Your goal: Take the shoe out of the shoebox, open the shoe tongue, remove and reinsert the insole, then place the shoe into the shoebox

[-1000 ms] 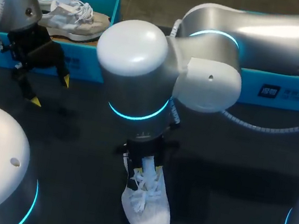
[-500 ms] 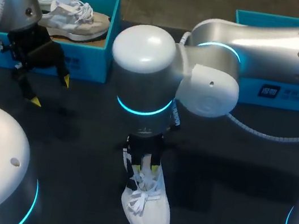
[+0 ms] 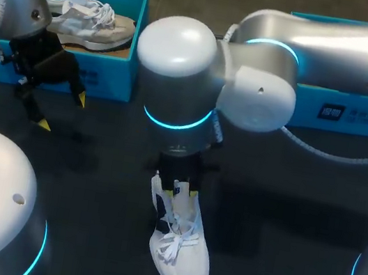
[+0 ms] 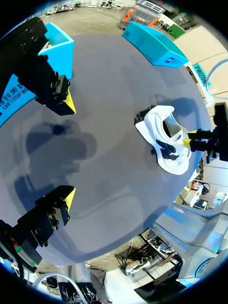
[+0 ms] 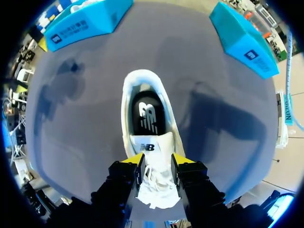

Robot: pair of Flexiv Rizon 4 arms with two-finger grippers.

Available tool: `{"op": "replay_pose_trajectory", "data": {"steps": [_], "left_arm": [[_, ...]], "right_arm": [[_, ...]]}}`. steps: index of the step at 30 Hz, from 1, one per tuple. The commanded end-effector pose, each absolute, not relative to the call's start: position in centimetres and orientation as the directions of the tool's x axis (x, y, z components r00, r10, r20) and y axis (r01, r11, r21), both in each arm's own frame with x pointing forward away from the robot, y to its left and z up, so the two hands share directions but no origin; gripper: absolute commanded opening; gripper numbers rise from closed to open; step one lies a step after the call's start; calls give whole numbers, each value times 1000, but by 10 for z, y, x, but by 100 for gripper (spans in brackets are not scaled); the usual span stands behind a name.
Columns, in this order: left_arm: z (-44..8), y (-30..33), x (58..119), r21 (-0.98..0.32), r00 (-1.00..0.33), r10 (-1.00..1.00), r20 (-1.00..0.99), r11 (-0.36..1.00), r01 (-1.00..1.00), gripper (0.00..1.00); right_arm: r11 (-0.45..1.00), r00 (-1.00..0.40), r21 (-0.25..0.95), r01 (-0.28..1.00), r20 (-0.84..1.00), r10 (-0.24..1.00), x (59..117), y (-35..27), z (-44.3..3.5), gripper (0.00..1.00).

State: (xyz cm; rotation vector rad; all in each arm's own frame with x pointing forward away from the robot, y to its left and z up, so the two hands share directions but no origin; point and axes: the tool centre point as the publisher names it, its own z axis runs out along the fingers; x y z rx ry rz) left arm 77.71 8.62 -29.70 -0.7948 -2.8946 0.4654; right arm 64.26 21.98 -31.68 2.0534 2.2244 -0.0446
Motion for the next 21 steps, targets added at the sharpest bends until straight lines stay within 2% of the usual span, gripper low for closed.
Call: {"op": "replay_pose_trajectory", "data": {"steps": [1,7,8,9,10,12,15,19,21], "left_arm": [[-297,87,776,-318,-858,514,17,816,482,100],[-297,87,776,-318,-858,514,17,816,482,100],[-297,87,776,-318,-858,514,17,816,482,100],[-297,87,776,-318,-858,514,17,816,482,100],[-297,87,776,-318,-858,514,17,816,482,100],[-297,87,776,-318,-858,514,17,816,482,100],[-297,87,776,-318,-858,514,17,816,482,100],[-297,87,776,-318,-858,514,17,816,482,100],[-297,87,776,-318,-858,514,17,816,482,100]], "right_arm": [[98,-84,113,989,-120,989,635,224,-306,40],[280,-264,135,950,-129,956,645,231,-300,47],[315,-296,124,941,-150,943,647,233,-299,57],[356,-334,116,927,-169,927,649,234,-298,82],[386,-363,123,914,-176,915,650,235,-297,100],[472,-448,156,868,-166,878,653,236,-295,100],[587,-556,143,797,-207,805,656,234,-293,100],[766,-734,220,605,-221,643,658,232,-280,100],[794,-767,264,547,-220,602,659,228,-271,100]]}}
